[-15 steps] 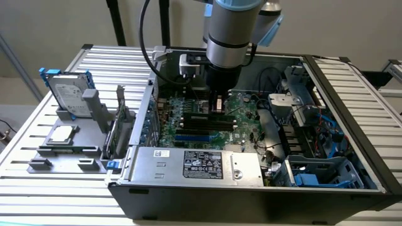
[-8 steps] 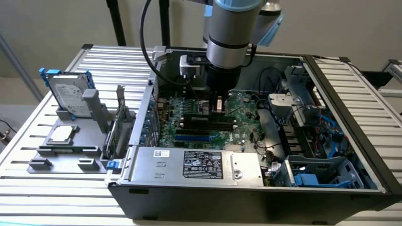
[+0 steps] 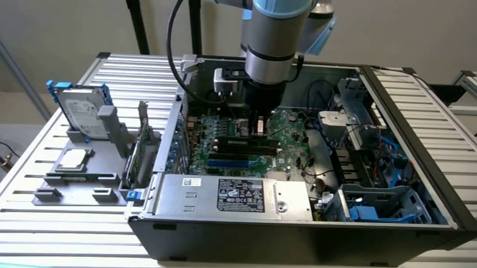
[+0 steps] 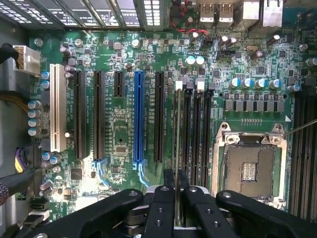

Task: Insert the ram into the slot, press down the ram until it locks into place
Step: 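Insert the ram into the slot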

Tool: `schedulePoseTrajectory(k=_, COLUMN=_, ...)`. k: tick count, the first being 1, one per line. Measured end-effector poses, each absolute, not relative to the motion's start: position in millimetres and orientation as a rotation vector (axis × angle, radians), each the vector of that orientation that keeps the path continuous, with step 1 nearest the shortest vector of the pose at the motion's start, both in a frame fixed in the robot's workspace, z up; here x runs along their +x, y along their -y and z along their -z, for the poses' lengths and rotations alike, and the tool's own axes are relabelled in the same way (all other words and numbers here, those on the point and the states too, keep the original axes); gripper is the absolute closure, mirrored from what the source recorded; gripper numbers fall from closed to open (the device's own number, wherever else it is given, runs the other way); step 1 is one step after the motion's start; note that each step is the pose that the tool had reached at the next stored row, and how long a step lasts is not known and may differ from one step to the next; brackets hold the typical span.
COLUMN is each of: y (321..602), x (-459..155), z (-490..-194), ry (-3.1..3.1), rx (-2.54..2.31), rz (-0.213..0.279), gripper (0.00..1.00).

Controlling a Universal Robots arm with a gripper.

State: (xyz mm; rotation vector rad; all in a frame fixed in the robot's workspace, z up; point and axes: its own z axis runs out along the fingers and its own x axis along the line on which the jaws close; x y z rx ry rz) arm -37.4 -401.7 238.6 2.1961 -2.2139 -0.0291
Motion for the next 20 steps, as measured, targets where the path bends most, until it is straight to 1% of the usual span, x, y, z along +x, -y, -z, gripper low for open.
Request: schedulePoseTrajectory(k=20, y=399.5, x=-38.1, z=-230.7, ry=2.221, rx=2.203, rz=0.006, gripper=0.86)
